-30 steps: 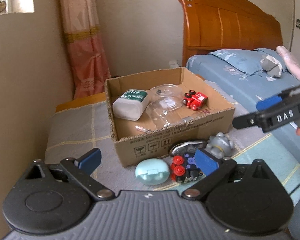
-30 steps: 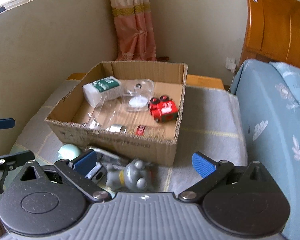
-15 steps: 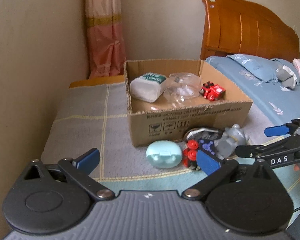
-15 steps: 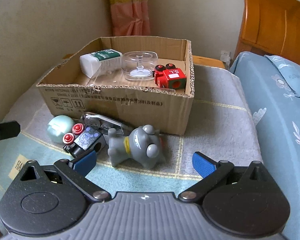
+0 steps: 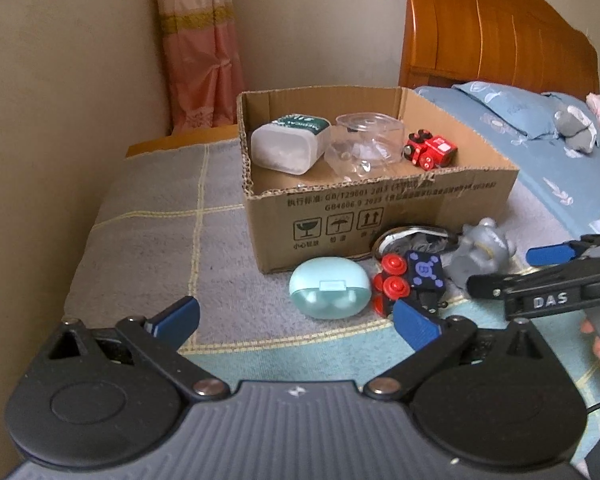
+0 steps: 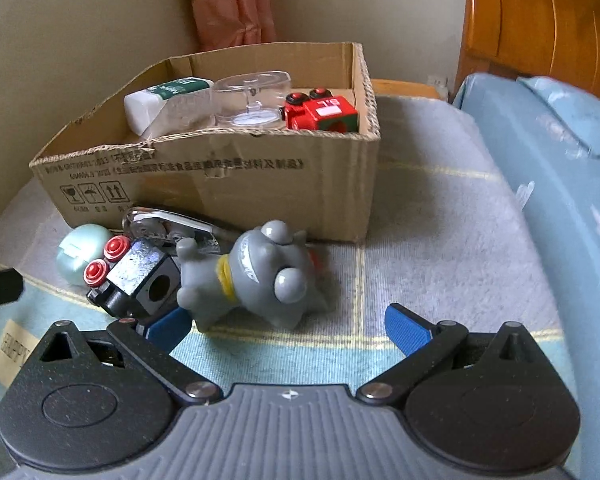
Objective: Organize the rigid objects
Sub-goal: 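Close left tool on the mint-green round case while right tool closes on the grey dog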
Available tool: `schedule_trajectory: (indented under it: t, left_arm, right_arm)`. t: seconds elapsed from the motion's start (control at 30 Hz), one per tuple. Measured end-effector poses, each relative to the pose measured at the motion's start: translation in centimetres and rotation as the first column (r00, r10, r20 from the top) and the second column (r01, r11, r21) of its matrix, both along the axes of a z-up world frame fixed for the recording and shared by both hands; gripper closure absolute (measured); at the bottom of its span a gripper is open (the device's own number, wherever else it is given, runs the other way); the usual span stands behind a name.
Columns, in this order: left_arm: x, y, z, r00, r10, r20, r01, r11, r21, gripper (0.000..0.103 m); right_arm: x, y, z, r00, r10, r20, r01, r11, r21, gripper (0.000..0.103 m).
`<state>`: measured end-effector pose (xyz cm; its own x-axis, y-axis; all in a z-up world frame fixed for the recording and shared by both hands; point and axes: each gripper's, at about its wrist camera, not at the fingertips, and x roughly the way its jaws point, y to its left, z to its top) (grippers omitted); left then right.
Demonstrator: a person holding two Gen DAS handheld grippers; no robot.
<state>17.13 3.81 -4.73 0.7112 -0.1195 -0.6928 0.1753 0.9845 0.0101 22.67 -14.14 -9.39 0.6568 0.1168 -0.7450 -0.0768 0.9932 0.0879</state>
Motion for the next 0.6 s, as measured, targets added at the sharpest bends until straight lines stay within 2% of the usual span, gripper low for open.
schedule_trajectory:
  t: [0.2, 0.4, 0.6]
  left_arm:
    - [1.3, -0.5, -0.8, 1.000, -0.009, 0.002, 0.009, 0.999, 0.033, 0.001]
    - [2.9, -0.6, -2.2, 0.999, -0.033, -0.018, 0.034, 0.999, 0.027, 0.001]
    - [4.0, -0.8, -3.5, 0.998, -0.043, -0.044, 0.044, 0.999, 0.021, 0.001]
  right_arm:
    - [-0.6, 0.5, 0.1, 1.000, 0.004, 0.016, -0.003, 0.999, -0.033, 0.000]
    - [-1.1, 1.1, -0.6, 0.998, 0.053, 0.018, -0.051, 0.992, -0.112, 0.000]
    - [-1.2, 0.9, -0.7, 0.998, 0.055, 0.029, -0.052, 0.993, -0.109, 0.000]
